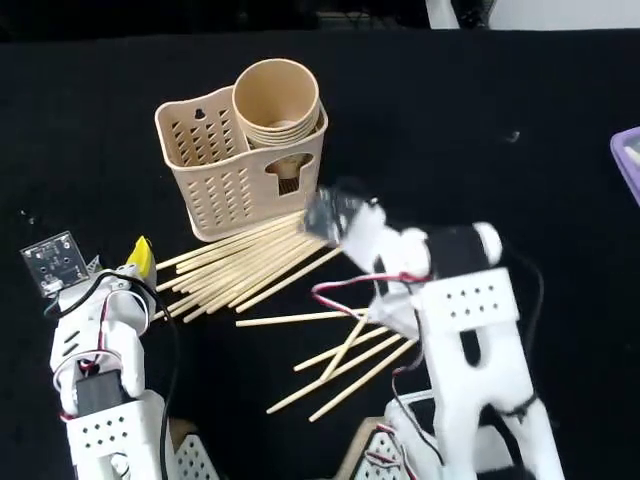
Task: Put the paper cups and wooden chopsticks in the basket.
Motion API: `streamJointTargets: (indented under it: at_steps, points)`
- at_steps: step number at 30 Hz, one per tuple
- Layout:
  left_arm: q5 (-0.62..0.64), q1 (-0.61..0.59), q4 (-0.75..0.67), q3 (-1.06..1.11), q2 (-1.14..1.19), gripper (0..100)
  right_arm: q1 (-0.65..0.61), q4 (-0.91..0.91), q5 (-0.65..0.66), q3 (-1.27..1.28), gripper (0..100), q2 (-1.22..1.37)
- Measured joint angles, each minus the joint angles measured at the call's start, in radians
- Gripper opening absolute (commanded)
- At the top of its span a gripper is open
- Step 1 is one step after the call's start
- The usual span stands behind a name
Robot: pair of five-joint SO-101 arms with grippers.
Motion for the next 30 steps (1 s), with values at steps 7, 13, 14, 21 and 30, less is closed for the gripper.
streamJointTargets:
  at_steps: [7,13,14,21,30]
  points:
    - [0.000,0.000,0.000,0.000,0.000,24,0.014,-0.203,0.232,0.388,20.8,-0.044]
    - [0.000,0.000,0.000,0.000,0.000,24,0.014,-0.396,0.310,0.557,21.1,-0.049]
    - [0.000,0.000,0.000,0.000,0.000,24,0.014,-0.425,0.313,0.574,21.1,-0.049]
    - [0.000,0.000,0.000,0.000,0.000,24,0.012,-0.598,0.319,0.664,20.8,-0.063]
    - [0.000,0.000,0.000,0.000,0.000,24,0.012,-0.621,0.336,0.697,0.6,-0.078]
